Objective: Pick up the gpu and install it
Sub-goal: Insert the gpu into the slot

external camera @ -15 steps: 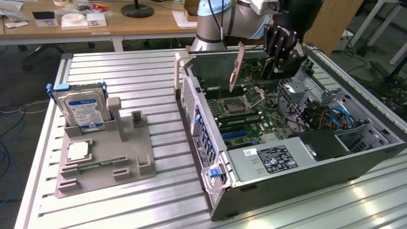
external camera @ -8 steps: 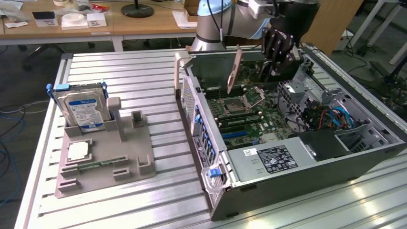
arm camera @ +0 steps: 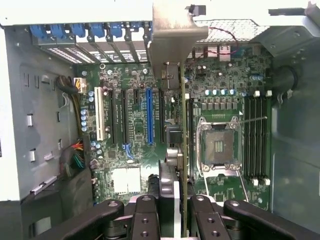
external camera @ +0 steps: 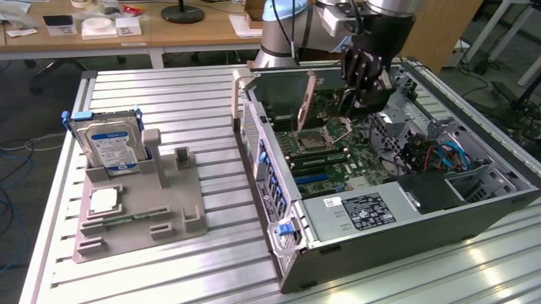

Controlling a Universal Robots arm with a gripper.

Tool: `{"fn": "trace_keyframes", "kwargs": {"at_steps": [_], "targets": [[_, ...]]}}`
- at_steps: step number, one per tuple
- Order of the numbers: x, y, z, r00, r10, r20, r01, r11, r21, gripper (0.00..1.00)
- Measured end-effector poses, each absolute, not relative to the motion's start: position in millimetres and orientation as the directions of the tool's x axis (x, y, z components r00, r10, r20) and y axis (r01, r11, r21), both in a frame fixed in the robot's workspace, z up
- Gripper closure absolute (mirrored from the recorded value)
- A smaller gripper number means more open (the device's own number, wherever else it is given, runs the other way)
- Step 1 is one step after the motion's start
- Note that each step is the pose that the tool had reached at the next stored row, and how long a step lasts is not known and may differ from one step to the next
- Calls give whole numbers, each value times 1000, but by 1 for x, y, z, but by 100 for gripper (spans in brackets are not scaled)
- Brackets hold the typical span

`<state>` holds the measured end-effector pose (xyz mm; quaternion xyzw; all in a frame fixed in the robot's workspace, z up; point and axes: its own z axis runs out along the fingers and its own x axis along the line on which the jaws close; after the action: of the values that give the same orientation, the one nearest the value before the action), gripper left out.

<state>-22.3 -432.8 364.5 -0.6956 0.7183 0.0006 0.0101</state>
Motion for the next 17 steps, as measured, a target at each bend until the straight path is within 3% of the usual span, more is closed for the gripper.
{"fn": "trace_keyframes", "kwargs": {"at_steps": [17], "targets": [[-33, -436, 334, -21, -1000, -16, -1000, 22, -13, 72]]}}
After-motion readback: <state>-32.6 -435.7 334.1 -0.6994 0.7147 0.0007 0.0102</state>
